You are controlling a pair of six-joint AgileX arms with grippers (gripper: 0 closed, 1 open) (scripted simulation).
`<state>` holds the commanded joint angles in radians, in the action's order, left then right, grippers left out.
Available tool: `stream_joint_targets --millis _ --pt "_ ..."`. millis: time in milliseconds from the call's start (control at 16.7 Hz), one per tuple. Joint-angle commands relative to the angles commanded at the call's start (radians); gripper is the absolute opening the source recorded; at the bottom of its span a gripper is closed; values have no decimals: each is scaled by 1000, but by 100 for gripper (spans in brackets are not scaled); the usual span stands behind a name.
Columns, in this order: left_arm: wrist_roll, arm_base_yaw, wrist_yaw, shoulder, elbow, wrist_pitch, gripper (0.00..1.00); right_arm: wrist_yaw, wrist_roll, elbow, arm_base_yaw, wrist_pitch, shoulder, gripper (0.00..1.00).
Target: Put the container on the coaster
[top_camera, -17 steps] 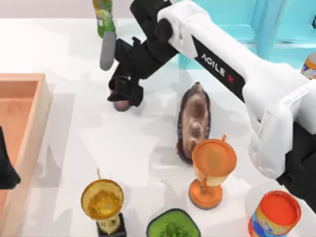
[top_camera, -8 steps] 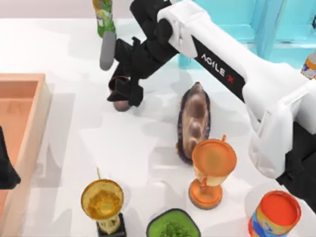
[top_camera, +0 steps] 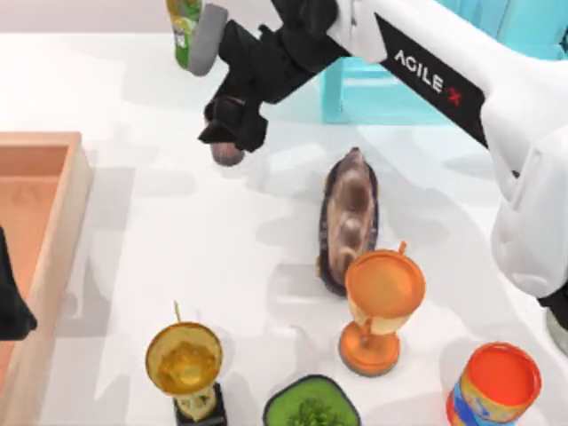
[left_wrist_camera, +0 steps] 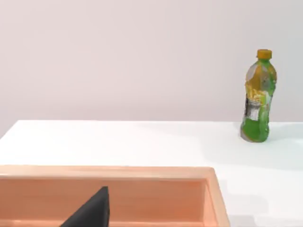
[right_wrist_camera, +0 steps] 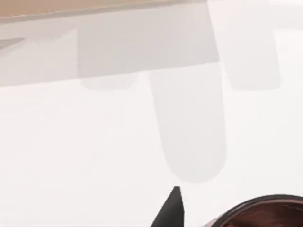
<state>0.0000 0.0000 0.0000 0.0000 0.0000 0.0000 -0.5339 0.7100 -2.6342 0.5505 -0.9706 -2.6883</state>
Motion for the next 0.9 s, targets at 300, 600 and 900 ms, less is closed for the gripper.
stream_joint_targets --millis 300,600,900 --pt "0 0 0 0 0 0 100 54 -172 448 -80 150 382 0" --pt "0 0 0 0 0 0 100 163 -363 1002 -213 315 850 0" --pt "0 0 0 0 0 0 100 318 -544 1571 -355 445 1302 0"
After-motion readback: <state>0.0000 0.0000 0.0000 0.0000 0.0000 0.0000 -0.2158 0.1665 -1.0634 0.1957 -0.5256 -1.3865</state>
